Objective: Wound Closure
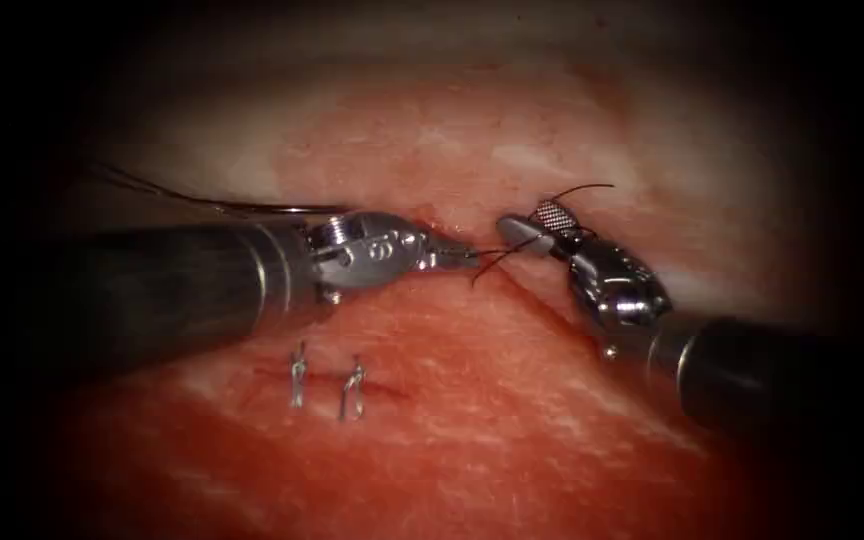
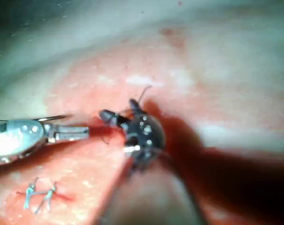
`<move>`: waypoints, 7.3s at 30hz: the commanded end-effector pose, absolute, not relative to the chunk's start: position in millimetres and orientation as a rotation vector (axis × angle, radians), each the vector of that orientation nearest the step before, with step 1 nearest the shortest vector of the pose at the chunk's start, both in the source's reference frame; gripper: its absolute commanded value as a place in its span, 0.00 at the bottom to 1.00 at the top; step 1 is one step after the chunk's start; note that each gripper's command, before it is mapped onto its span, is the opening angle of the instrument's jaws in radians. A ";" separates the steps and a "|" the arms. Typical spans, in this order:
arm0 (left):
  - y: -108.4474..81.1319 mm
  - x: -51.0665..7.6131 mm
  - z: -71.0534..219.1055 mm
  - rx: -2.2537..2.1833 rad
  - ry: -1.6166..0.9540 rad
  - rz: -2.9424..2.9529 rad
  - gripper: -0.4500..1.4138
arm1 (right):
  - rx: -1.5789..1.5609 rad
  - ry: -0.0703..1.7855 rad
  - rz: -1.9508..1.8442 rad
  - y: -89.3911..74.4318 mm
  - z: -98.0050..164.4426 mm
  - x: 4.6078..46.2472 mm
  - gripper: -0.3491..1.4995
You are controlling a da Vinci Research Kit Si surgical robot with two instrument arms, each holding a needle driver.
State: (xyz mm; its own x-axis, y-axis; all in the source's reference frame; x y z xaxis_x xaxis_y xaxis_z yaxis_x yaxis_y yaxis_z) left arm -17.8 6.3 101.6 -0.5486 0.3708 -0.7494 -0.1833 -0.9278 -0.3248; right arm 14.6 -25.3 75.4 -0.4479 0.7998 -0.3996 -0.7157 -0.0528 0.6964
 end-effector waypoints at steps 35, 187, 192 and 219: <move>8.1 -17.2 103.9 -1.252 -0.298 2.488 0.00 | -0.012 1.027 1.484 -22.0 78.2 17.0 0.00; 8.3 -12.1 101.7 -1.432 -0.328 2.243 0.00 | 0.022 1.264 0.892 -21.1 73.5 18.2 0.04; 6.1 -12.1 102.6 -1.413 -0.338 2.286 0.00 | 0.041 1.284 0.879 -19.3 75.3 19.3 0.14; 6.6 -11.3 113.9 -1.111 -0.302 2.523 0.00 | 0.342 1.465 0.730 -19.2 73.7 22.8 0.33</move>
State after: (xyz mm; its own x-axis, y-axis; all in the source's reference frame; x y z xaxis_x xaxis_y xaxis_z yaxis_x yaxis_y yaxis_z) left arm -10.6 6.9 113.7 -0.6304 0.4070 -0.6610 -0.2410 -0.9121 -0.3318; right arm 21.9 -19.4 73.2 -0.0497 0.6345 -0.7713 -0.2351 0.7431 0.6265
